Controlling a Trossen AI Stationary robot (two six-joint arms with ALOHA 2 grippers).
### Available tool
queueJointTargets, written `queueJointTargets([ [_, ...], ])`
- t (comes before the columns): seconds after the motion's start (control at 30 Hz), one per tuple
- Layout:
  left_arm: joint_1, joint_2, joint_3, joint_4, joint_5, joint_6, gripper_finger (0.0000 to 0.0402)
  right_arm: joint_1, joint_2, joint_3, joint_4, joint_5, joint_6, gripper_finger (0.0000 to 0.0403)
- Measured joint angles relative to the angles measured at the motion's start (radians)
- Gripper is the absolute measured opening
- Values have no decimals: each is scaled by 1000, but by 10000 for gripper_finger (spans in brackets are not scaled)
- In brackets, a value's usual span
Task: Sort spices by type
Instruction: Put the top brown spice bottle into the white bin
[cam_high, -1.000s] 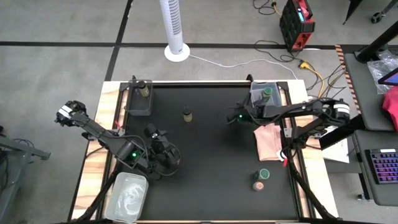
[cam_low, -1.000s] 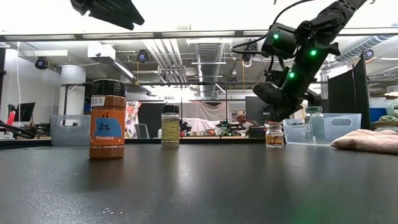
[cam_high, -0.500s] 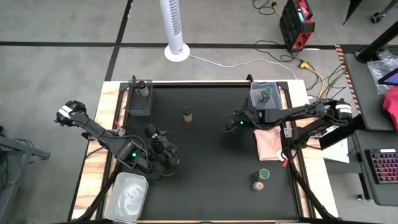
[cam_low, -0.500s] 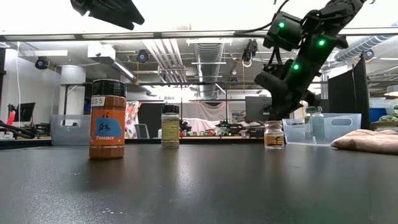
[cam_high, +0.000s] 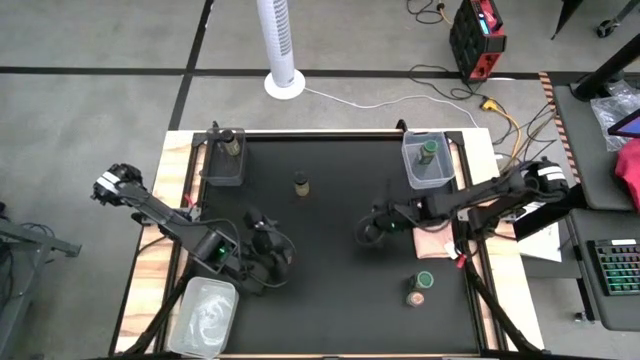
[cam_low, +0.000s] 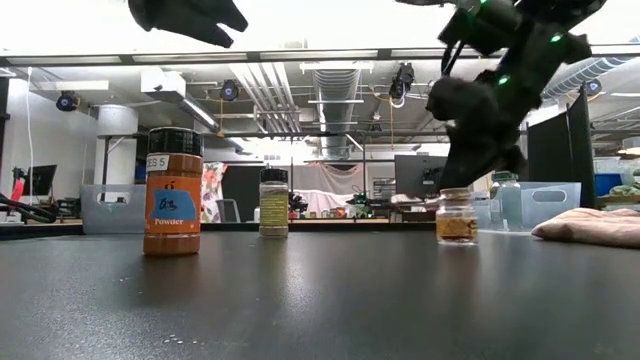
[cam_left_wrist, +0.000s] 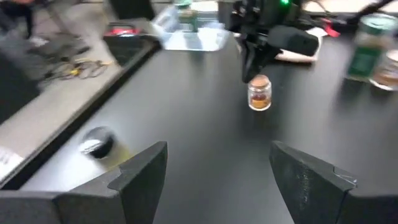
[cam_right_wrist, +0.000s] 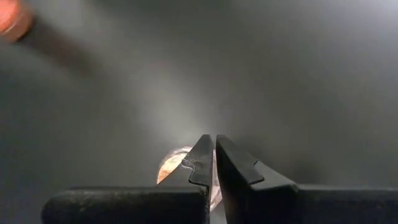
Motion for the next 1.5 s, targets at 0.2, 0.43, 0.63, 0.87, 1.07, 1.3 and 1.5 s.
queueJointTargets([
  [0.2, 0, 93, 0, 212, 98, 160, 266, 123, -3, 3, 23, 50, 34, 13],
  [0.43, 1, 217, 0, 487, 86, 236, 266, 198, -24, 51, -25, 148, 47, 13],
  [0.63, 9, 392, 0, 866, 90, 414, 266, 313, -63, 107, -206, 222, 88, 13],
  [0.87, 53, 549, 11, 1172, 112, 520, 266, 409, -66, 138, -416, 239, 236, 13],
  [1.07, 81, 646, 86, 1194, 112, 543, 266, 401, 7, 107, -406, 336, 307, 13],
  [1.3, 89, 719, 164, 1160, 113, 551, 266, 397, 150, 117, -286, 323, 294, 13],
  [1.5, 100, 742, 187, 1097, 94, 516, 266, 409, 242, 176, -177, 282, 232, 13],
])
